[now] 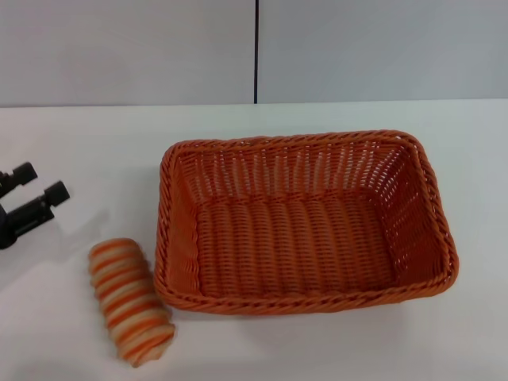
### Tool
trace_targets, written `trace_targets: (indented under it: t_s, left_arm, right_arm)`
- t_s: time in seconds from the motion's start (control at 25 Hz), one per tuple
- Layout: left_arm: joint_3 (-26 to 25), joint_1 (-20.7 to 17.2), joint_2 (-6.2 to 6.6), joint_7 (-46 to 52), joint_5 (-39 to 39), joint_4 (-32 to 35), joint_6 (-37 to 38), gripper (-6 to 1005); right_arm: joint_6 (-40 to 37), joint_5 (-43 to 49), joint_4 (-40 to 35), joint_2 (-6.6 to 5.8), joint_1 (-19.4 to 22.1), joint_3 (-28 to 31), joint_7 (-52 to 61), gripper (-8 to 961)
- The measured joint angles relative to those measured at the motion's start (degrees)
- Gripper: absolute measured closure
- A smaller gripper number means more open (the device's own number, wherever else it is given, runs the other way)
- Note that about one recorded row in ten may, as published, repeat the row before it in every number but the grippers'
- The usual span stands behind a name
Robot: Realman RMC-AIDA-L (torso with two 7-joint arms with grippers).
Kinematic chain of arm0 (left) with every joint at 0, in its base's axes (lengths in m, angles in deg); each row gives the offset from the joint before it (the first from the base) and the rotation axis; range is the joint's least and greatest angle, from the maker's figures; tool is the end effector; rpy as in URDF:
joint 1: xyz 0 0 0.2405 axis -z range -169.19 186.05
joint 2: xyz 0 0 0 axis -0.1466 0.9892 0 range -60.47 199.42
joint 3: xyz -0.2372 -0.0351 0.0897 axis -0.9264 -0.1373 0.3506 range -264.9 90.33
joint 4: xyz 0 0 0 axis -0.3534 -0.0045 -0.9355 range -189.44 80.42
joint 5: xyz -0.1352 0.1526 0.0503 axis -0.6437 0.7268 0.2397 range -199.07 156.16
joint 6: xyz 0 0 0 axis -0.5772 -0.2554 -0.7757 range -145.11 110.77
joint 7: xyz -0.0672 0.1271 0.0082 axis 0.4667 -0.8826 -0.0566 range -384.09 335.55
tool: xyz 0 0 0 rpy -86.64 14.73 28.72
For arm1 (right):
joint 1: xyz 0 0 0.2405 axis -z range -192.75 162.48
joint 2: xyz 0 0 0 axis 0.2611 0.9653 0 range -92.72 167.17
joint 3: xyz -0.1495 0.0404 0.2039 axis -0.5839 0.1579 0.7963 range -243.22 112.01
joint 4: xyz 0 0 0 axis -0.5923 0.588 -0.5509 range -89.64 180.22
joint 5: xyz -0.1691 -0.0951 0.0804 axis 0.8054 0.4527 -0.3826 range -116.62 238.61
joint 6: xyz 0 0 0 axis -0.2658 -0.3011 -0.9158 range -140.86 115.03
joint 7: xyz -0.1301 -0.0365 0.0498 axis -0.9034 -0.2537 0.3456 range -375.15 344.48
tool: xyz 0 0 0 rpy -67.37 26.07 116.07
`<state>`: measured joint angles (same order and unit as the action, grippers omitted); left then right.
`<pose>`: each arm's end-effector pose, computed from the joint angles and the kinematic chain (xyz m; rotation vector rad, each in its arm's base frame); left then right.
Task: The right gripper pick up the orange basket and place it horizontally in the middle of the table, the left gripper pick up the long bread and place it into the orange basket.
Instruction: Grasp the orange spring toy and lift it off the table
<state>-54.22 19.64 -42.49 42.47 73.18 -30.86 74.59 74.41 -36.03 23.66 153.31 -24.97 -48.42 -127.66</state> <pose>-0.3708 0.2361 0.0557 -2.1853 -0.8584 -0.9191 0.4388 0.1855 0.1626 -0.9931 0.7761 1.1133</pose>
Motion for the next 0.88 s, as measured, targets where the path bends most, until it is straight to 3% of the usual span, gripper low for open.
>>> trace_targets:
  t_s: [0.64,0.88]
  left_arm:
    - [-0.1,-3.3,-0.31,0.2,6.4,0.1,-0.2,248]
    - [0.5,-2.9,-1.96,-0.1,8.1,0.1,-0.8,249]
  right_arm:
    - [-2.0,0.0,0.2,0.56,-3.4,0.9,-0.8,426]
    - [-2.6,0.1,0.2,0.49,-4.7,0.4,-1.5,426]
